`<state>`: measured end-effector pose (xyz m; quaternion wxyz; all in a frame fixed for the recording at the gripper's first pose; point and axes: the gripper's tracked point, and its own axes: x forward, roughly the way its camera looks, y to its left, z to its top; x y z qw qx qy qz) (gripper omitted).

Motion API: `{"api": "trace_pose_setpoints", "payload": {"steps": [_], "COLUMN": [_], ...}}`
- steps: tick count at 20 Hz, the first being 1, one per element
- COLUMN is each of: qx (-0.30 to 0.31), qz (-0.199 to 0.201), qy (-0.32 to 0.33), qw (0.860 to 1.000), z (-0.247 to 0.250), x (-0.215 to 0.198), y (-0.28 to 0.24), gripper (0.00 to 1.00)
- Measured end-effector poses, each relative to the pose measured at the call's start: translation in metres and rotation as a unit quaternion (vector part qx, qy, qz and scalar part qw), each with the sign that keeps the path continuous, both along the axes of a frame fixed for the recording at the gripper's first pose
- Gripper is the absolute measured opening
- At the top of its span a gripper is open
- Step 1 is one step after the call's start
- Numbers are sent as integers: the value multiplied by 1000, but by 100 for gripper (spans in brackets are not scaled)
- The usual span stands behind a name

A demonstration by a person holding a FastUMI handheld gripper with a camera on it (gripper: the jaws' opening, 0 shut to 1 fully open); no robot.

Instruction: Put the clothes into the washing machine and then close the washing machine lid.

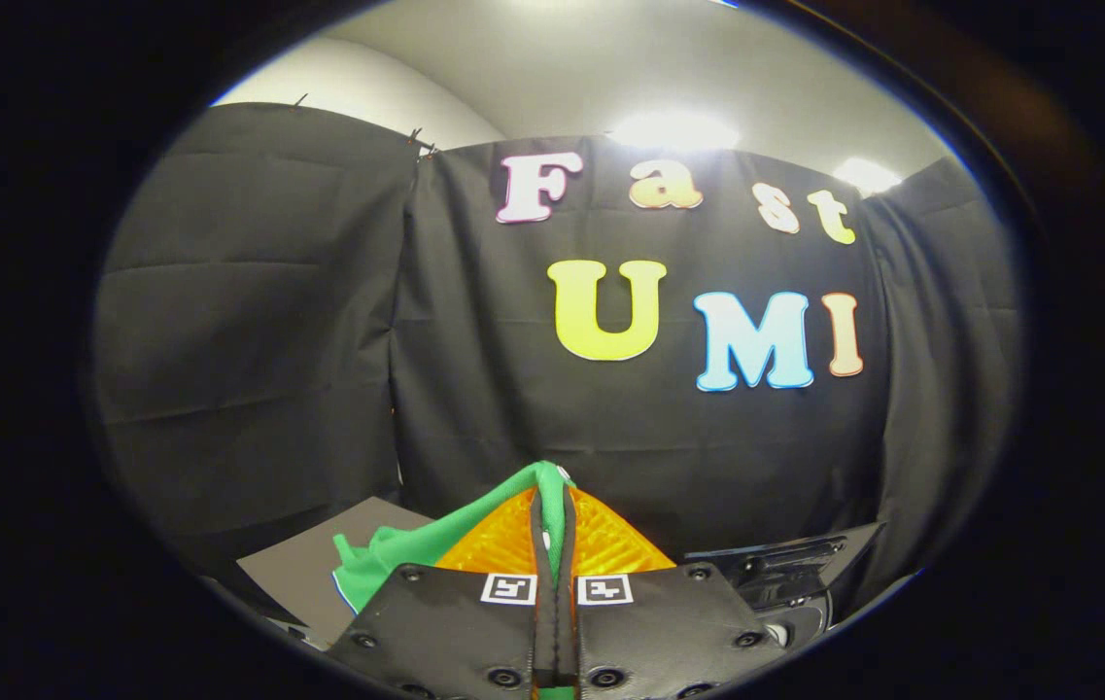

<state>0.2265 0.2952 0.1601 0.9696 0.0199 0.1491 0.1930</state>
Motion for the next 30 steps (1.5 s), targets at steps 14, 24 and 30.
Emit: {"api": "trace_pose_setpoints", "payload": {"steps": [14, 24, 30], "qx": [-9, -23, -34], "qz": [-102, -147, -150], "qy": [-34, -23, 1], "qw": [994, 989, 988], "z": [22, -8, -55], "x": [28, 30, 26], "y": [-142, -220, -241], "gripper": [2, 1, 1]}}
